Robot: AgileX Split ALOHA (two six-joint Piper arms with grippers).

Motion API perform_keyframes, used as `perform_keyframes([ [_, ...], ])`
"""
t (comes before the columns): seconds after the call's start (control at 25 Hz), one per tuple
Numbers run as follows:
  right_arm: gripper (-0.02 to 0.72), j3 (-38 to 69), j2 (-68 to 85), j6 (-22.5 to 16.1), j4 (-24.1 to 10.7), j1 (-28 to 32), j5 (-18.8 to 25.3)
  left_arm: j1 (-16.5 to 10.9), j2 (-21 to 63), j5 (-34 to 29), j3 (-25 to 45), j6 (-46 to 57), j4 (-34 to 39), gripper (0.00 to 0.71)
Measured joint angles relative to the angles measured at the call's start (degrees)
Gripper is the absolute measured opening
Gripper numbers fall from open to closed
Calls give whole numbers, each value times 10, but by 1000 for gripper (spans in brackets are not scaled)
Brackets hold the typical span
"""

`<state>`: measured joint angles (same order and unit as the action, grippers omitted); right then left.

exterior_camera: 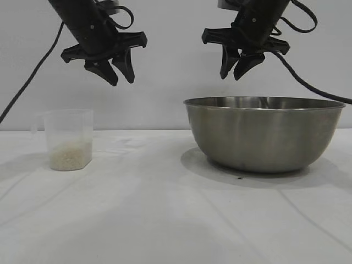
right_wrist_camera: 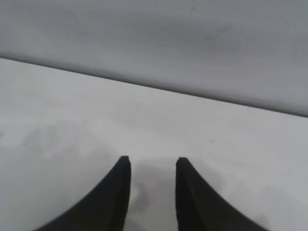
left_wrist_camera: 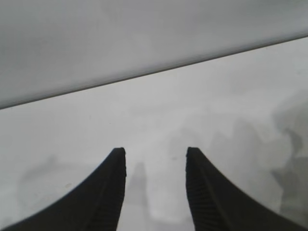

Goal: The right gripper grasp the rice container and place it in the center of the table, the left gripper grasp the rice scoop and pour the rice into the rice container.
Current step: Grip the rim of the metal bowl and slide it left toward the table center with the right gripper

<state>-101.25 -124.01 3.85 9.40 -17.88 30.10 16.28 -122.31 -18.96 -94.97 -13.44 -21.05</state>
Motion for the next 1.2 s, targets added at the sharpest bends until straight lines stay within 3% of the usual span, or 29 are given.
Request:
perform_keyframes([
  [0.28, 237, 0, 10, 0, -1, 0, 40, 0, 0, 0, 0, 0, 0, 237],
  [0.6, 237, -1, 64, 0, -37, 7, 188, 0, 0, -2, 0, 0, 8, 237],
  [0.76, 237, -4, 88, 0, -95, 12, 276, 0, 0, -5, 0, 0, 9, 237],
  [0.88, 237, 8, 90, 0, -118, 18, 319, 0, 0, -7, 0, 0, 9, 237],
  [1.04, 237, 50, 90, 0, -139, 29, 338, 0, 0, -12, 0, 0, 10, 237],
  [1.2, 237, 83, 90, 0, -142, 48, 329, 0, 0, -15, 0, 0, 10, 237],
])
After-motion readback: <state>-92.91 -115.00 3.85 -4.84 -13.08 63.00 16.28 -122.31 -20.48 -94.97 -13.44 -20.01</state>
